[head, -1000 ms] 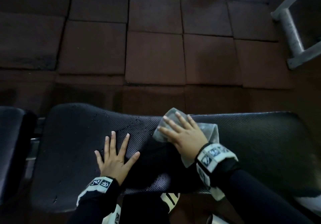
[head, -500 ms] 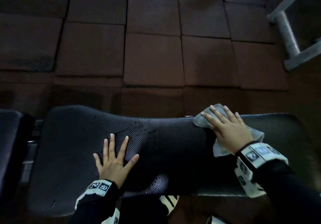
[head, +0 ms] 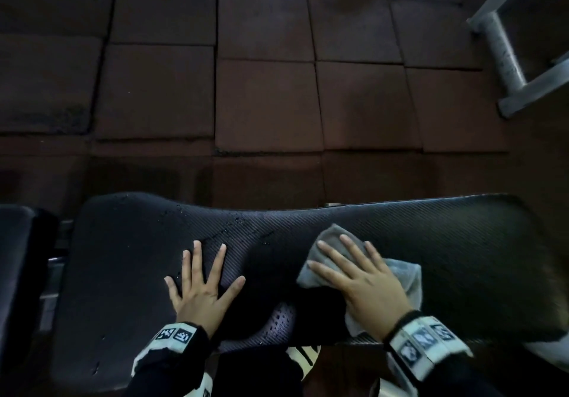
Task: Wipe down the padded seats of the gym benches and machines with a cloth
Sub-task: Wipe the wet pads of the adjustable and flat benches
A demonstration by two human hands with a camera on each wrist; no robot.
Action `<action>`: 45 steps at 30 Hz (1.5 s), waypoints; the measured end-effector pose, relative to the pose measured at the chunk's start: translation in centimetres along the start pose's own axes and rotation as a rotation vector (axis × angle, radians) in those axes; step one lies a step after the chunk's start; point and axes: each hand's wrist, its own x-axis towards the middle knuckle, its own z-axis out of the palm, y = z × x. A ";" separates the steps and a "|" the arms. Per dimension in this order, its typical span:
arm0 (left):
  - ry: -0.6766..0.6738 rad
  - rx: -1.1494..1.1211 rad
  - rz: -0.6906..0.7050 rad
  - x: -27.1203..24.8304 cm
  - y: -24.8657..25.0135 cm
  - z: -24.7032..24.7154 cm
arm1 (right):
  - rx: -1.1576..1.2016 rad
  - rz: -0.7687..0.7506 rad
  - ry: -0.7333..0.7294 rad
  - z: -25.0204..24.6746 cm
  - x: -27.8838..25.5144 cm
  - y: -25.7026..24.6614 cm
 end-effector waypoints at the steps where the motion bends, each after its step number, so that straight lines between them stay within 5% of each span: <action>1: -0.002 -0.001 -0.001 0.0 0.0 0.0 | 0.014 0.030 -0.005 -0.1 -0.7 1.2; 9: -0.008 -0.008 -0.012 -0.1 0.2 -0.3 | 0.138 0.415 -0.015 -3.4 3.5 6.8; 16: -0.043 -0.002 -0.031 -0.2 0.4 -0.5 | 0.172 0.328 0.066 -3.2 7.9 -0.1; 20: -0.073 0.004 -0.047 -0.2 0.5 -0.8 | 0.198 0.211 0.112 -1.8 5.4 -3.2; 26: -0.144 0.045 -0.096 0.0 1.0 -1.3 | 0.140 0.148 0.111 0.8 -0.5 -1.3; 38: -0.161 0.132 -0.149 0.7 1.3 -1.0 | 0.188 0.628 0.236 1.2 -4.0 7.7; 45: -0.152 0.123 -0.134 0.6 1.4 -0.9 | 0.221 0.717 0.370 3.8 -7.4 3.5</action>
